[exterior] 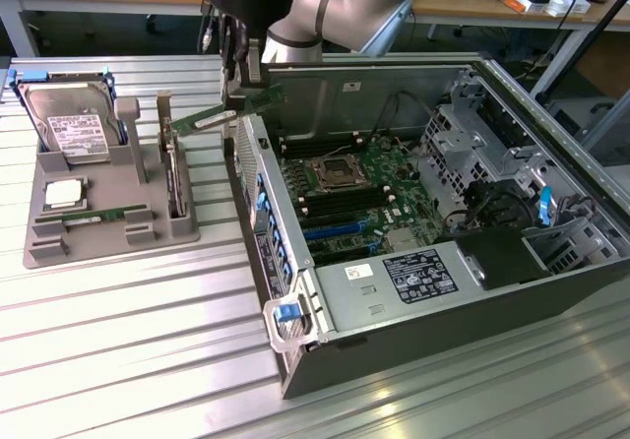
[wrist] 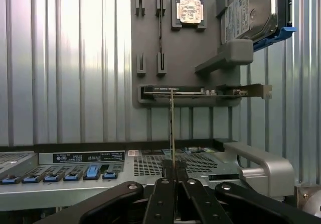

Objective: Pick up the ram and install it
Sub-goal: 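Pick up the ram and move it above insertion slot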

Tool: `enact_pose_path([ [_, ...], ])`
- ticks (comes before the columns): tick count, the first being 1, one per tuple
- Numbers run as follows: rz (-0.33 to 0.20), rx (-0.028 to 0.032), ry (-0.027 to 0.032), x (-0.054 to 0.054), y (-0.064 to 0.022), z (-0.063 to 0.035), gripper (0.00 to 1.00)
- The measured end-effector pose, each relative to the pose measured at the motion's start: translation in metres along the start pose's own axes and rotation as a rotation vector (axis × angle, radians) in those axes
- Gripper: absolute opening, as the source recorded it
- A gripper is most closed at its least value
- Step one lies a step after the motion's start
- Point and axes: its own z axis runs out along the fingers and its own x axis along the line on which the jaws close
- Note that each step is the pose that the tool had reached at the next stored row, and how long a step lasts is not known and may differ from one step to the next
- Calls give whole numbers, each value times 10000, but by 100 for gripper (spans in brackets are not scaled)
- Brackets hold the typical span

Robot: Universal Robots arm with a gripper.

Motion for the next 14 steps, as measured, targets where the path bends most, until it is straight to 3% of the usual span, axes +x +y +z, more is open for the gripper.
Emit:
enact_pose_path([
  [2, 0, 0, 0, -14, 4, -110, 12],
  [4, 2, -16, 16, -16, -22, -124, 12],
  [5, 9, -29, 103, -16, -31, -125, 12],
  [6, 27, -49, 437, -16, -41, -125, 12],
  [7, 38, -63, 665, -16, -47, -126, 12],
  [8, 43, -77, 773, -16, -56, -127, 12],
  [9, 50, -122, 828, -16, -91, -128, 12],
  [13, 74, -448, 831, -19, -369, -140, 12],
  [14, 77, -487, 832, -19, -404, -141, 12],
])
